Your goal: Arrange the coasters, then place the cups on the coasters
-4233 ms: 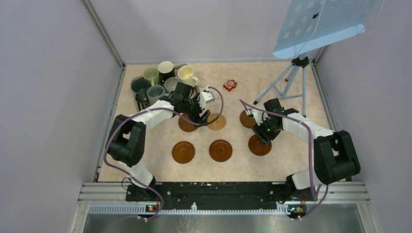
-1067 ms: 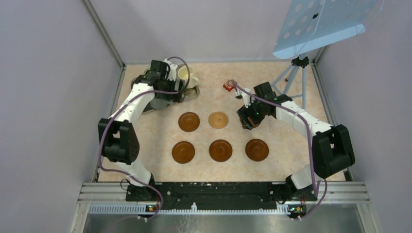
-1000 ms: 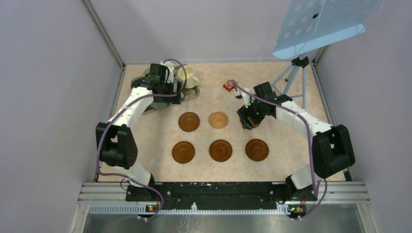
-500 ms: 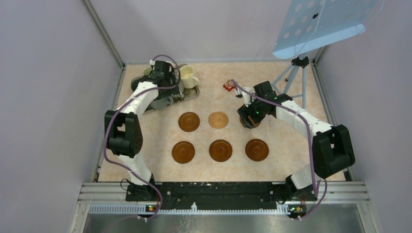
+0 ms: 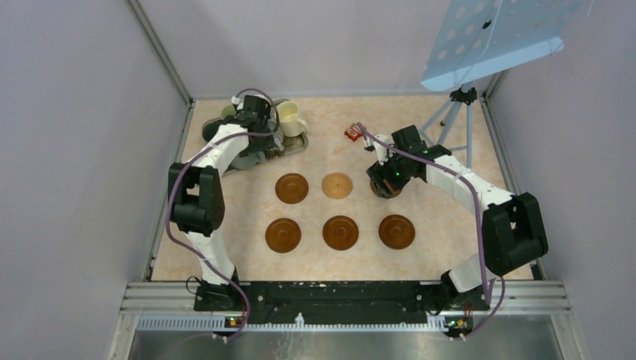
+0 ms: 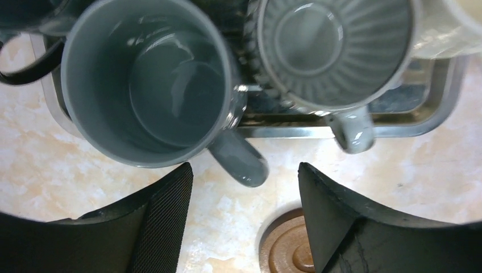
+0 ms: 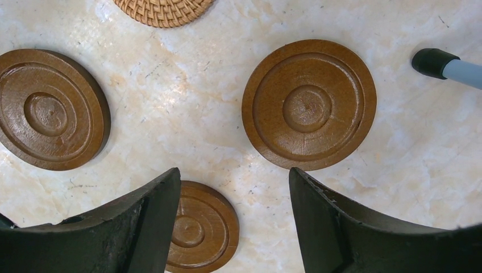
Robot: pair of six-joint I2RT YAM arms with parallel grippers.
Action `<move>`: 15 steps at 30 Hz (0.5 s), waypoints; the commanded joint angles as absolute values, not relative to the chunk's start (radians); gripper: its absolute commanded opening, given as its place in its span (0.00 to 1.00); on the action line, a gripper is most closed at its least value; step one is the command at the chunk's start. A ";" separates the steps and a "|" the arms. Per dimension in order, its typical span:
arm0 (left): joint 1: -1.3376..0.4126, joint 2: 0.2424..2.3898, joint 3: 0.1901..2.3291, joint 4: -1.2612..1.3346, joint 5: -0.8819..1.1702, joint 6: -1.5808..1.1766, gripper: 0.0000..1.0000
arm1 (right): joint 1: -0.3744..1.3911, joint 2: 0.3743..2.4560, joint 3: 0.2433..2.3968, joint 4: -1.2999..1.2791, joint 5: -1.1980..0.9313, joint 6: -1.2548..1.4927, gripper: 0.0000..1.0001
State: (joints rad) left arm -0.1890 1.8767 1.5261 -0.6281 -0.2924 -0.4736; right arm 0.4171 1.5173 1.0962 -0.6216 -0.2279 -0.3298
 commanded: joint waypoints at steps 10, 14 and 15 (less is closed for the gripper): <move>-0.143 1.772 1.391 -0.668 -0.314 -0.442 0.52 | 0.424 1.506 1.139 -0.613 -0.228 -0.340 0.69; -0.139 1.737 1.360 -0.677 -0.331 -0.418 0.52 | 0.423 1.503 1.134 -0.612 -0.230 -0.342 0.69; -0.135 1.734 1.349 -0.673 -0.332 -0.413 0.53 | 0.423 1.503 1.134 -0.612 -0.230 -0.342 0.69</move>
